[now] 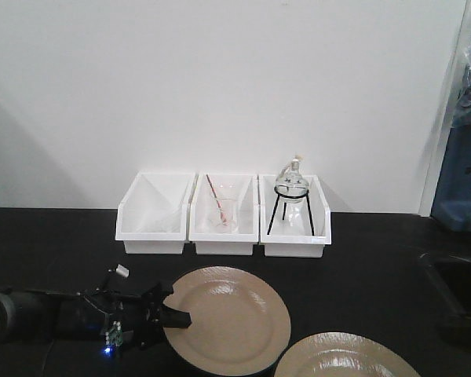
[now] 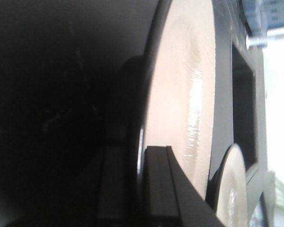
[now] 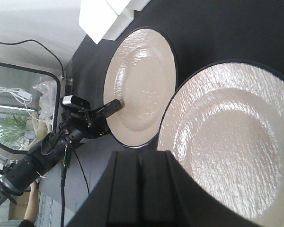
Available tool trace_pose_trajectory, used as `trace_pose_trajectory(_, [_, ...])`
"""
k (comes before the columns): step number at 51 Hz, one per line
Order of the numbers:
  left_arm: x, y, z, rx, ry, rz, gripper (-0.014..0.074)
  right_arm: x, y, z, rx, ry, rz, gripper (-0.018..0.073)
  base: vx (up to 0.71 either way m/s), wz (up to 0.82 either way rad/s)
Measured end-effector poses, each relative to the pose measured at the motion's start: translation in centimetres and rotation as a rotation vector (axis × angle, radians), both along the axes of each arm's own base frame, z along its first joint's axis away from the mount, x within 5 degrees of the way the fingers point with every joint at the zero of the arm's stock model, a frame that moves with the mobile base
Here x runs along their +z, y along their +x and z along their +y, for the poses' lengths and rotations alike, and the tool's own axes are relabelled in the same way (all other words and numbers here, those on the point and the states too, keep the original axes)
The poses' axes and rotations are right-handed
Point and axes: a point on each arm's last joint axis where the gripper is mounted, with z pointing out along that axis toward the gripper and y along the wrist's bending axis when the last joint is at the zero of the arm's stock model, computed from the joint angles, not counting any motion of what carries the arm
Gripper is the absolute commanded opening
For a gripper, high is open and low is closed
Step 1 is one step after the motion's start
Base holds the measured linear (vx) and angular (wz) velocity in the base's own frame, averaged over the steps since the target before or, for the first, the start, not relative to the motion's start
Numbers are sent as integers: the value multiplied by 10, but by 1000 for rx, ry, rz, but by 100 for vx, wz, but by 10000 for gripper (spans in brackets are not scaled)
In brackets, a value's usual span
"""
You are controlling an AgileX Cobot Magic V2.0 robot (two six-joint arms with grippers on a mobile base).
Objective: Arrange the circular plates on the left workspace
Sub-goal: 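Slide the held plate with the left gripper toward the counter center, then open the left gripper and pull it back from the plate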
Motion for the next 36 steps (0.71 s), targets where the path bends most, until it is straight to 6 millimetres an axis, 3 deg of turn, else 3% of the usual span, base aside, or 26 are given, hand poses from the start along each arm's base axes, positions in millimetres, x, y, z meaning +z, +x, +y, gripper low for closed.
trace_pose_trajectory(8, [-1, -1, 0, -74, 60, -95, 442, 0, 0, 0, 0, 0, -1, -4, 0, 0])
trace_pose_trajectory(13, [-1, -1, 0, -124, 101, -176, 503, 0, 0, 0, 1, -2, -2, -4, 0, 0])
trace_pose_trajectory(32, [12, 11, 14, -127, 410, -463, 517, 0, 0, 0, 26, -38, -42, -4, 0, 0])
trace_pose_trajectory(35, [20, 13, 18, -119, 474, -517, 517, 0, 0, 0, 33, -48, -54, -4, 0, 0])
trace_pose_trajectory(36, [33, 14, 22, -99, 533, -571, 517, 0, 0, 0, 37, -56, -64, -4, 0, 0])
